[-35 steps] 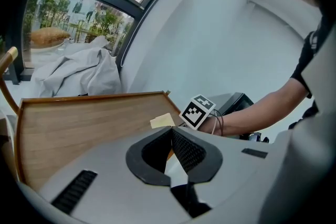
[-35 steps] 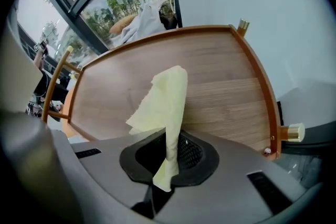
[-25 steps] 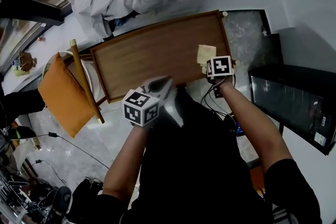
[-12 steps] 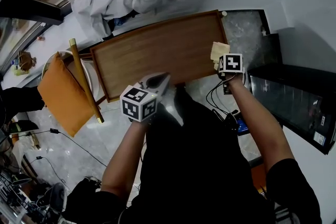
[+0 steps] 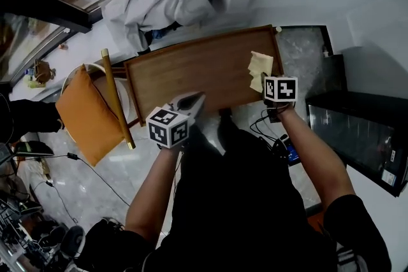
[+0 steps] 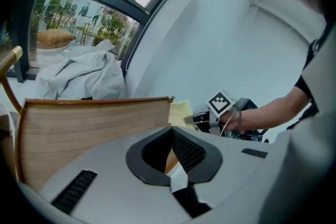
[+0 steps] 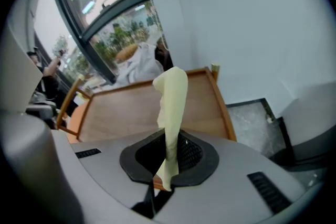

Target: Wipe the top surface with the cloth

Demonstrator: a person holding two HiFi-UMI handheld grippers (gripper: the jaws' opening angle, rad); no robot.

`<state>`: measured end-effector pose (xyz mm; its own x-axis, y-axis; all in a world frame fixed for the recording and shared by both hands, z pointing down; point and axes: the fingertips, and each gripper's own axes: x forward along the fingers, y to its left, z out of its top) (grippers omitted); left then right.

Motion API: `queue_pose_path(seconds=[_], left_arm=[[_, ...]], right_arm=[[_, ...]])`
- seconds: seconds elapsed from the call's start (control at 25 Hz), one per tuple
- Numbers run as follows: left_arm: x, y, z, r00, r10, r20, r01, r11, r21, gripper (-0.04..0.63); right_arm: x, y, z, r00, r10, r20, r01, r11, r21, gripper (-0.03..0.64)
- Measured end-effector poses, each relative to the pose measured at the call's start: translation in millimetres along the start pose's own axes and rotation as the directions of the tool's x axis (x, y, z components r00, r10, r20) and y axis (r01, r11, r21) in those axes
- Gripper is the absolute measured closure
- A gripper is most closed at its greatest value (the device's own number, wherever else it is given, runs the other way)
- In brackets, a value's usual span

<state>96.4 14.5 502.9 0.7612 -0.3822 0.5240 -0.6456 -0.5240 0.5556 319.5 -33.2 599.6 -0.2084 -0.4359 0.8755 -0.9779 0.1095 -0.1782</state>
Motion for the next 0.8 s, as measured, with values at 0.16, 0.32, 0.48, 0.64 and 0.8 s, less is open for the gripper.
queue_pose_path(seconds=[0.16,0.32,0.48,0.64,0.8], left_arm=[[-20.1,7.5,23.3,0.997,0.037,0.062,-0.037,0.999,0.005,0.583],[-44.2,8.1,56.2,0.987,0.072,0.146,-0.076,0.997,0.023,0.583],[-62.3,-2.0,84.5,0.970,0.076,0.233,-0.089,0.995,0.047,0.583],[-81.5,-17.8,101.9,0.951,0.072,0.300,-0.092,0.994,0.052,0.583],[-123.0,-44.3,114.7,0.931,0.072,0.358,-0.102,0.993,0.065,0.584]], right_arm=[[-25.3,77.9,50.9,0.949,0.269,0.166,-0.252,0.961,-0.115,0.584],[-71.6,137.0,101.7,0.855,0.431,0.287,-0.365,0.895,-0.257,0.584],[-130.7,171.7,146.3,0.735,0.558,0.385,-0.437,0.824,-0.360,0.584],[-197.5,181.4,179.1,0.618,0.623,0.479,-0.452,0.780,-0.432,0.584],[-274.3,177.9,196.5,0.539,0.627,0.563,-0.402,0.779,-0.482,0.584]])
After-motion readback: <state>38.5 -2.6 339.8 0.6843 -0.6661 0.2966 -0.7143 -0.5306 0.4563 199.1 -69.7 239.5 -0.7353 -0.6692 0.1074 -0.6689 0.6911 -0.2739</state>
